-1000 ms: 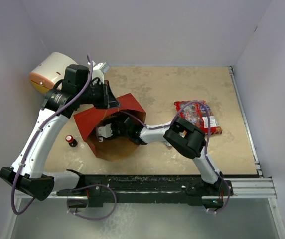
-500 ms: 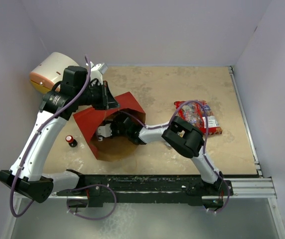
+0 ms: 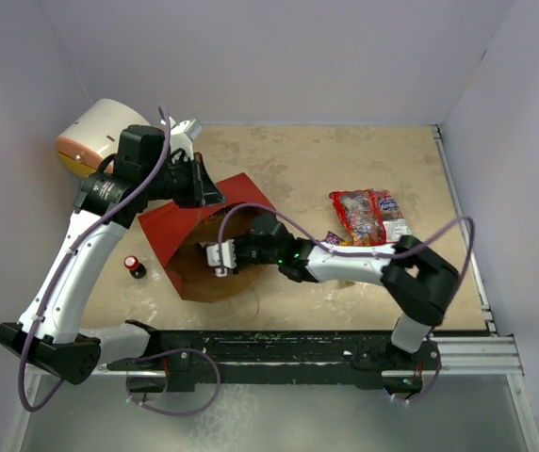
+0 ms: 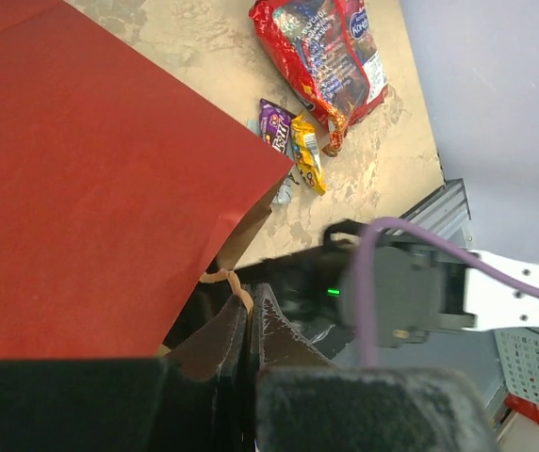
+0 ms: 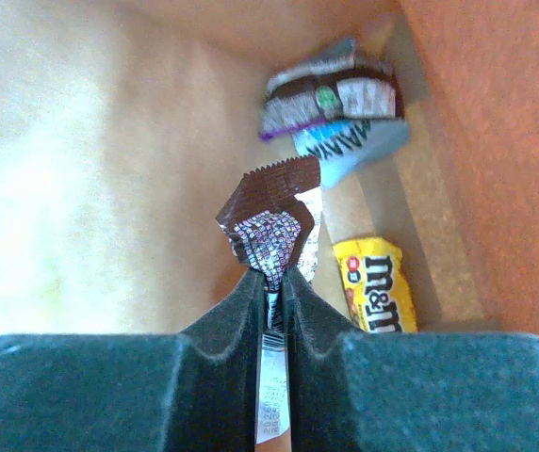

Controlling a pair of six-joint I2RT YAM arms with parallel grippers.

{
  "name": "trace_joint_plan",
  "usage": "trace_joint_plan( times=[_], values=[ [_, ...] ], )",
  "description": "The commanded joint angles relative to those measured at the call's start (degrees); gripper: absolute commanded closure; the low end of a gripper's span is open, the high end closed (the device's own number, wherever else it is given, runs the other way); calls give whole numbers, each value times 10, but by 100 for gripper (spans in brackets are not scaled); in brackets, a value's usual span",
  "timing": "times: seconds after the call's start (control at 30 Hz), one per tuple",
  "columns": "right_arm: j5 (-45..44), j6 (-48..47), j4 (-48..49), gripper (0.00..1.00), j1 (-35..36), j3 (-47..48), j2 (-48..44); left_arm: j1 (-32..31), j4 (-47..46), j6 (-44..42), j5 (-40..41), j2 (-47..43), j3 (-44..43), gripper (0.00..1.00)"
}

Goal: Take the snacks out of the paper bag
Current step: Take out the snack from the paper bag.

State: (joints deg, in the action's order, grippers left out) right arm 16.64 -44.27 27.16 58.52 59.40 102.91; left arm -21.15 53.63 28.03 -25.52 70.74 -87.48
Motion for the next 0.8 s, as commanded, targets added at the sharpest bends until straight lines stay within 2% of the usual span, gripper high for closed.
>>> trace_joint_plan(
  times=[0.0,0.17,0.33,0.43,0.6,0.63,0.7,0.77],
  values=[
    [104,75,-14,85,10,-62,-111,1,-25,4,1,-4,-11,100],
    [129,128,-85,85,12,-121,-241,0,-17,-13,5,7,-23,100],
    [42,170,-196,86,11,-122,-384,0,-17,-24,6,12,-20,100],
    [-60,188,-245,100,11,-115,-453,0,-23,-23,1,13,-14,100],
    [-306,268,-232,100,9,-128,-529,0,-31,-22,-3,12,-4,100],
    [-394,294,-221,100,6,-137,-533,0,-33,-20,-3,11,-1,100],
    [-542,380,-206,100,-3,-151,-527,0,-36,-19,-5,9,2,100],
    [-636,513,-249,100,-14,-139,-502,0,-37,-18,-5,7,5,100]
  ],
)
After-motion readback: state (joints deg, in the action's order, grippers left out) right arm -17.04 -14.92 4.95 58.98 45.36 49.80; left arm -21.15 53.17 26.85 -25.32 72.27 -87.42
